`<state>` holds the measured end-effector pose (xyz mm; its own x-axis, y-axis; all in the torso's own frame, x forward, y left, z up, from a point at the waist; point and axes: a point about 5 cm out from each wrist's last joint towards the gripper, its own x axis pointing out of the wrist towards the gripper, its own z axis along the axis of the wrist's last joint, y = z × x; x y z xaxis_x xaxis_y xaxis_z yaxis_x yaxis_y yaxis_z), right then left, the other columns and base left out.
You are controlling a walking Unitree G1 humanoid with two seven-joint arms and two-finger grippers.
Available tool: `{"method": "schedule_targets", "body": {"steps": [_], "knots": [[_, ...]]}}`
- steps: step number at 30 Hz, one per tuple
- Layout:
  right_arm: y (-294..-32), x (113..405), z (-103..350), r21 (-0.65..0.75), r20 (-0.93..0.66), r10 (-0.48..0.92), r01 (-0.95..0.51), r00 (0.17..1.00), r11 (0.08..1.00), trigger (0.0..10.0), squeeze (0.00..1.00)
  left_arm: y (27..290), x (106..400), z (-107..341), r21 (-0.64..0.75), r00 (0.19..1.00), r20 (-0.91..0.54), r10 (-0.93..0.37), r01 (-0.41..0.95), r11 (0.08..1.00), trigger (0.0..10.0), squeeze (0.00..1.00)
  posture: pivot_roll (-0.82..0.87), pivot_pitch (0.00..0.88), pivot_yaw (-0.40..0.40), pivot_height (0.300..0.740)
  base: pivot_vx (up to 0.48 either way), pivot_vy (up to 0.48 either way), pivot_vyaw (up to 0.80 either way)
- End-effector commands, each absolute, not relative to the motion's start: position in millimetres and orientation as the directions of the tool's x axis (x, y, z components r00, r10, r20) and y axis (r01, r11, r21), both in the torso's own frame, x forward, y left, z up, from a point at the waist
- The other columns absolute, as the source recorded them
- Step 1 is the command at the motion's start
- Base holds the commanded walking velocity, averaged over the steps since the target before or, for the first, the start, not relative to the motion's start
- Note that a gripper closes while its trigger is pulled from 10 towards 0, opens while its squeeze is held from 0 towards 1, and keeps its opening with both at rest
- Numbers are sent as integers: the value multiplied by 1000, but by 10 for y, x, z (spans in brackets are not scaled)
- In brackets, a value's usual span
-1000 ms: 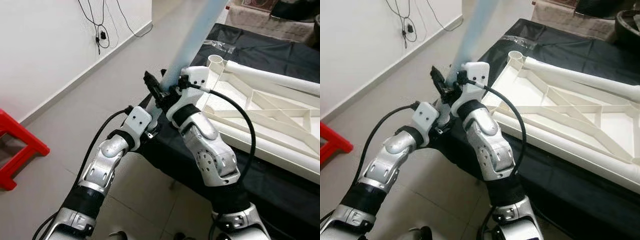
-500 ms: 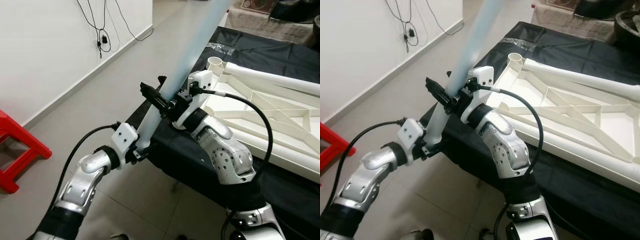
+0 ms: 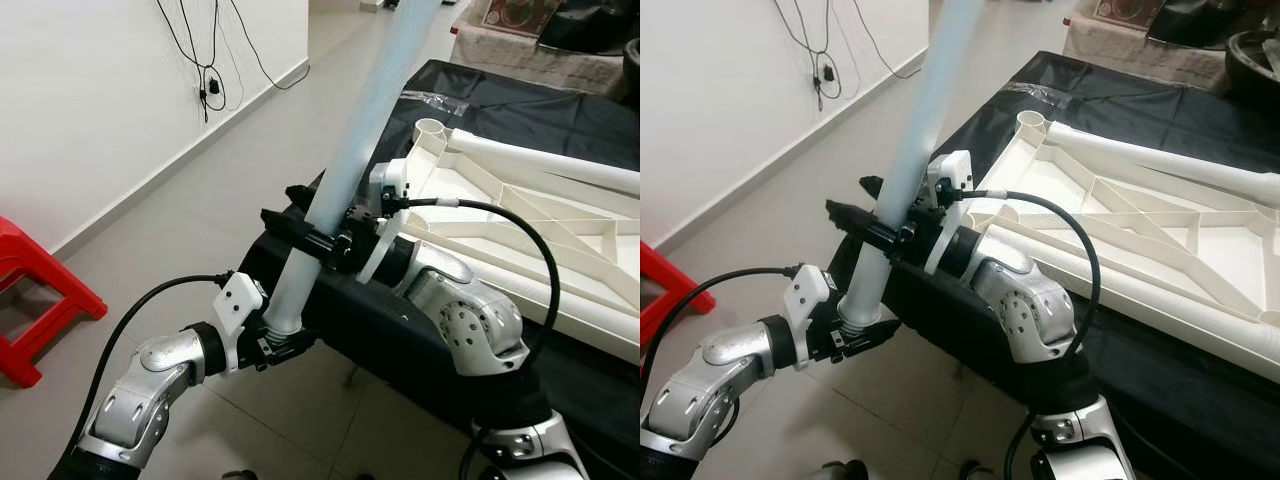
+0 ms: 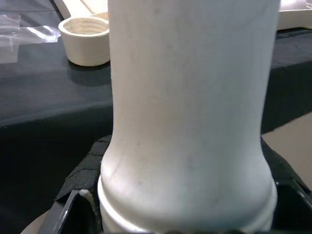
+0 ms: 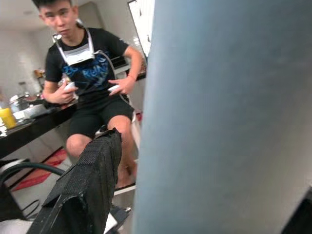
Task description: Building children table
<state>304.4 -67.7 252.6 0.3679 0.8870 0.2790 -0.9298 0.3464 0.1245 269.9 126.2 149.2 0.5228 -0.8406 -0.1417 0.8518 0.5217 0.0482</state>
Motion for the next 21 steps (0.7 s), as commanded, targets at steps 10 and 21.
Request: {"method": "schedule_targets", "body": {"steps": [10,21], "knots": [[-599,2895,2478,137,245,938,-966,246,218,10000,0,1187,2545,1460,2,445,-169,-879,892,451,10000,0,63,153,-17,740,0,0,0],[-570,2833,2456,148,233,952,-975,199,168,0,0,1183,2520,1462,-11,434,-175,-884,897,442,10000,0,63,158,-16,740,0,0,0]]}}
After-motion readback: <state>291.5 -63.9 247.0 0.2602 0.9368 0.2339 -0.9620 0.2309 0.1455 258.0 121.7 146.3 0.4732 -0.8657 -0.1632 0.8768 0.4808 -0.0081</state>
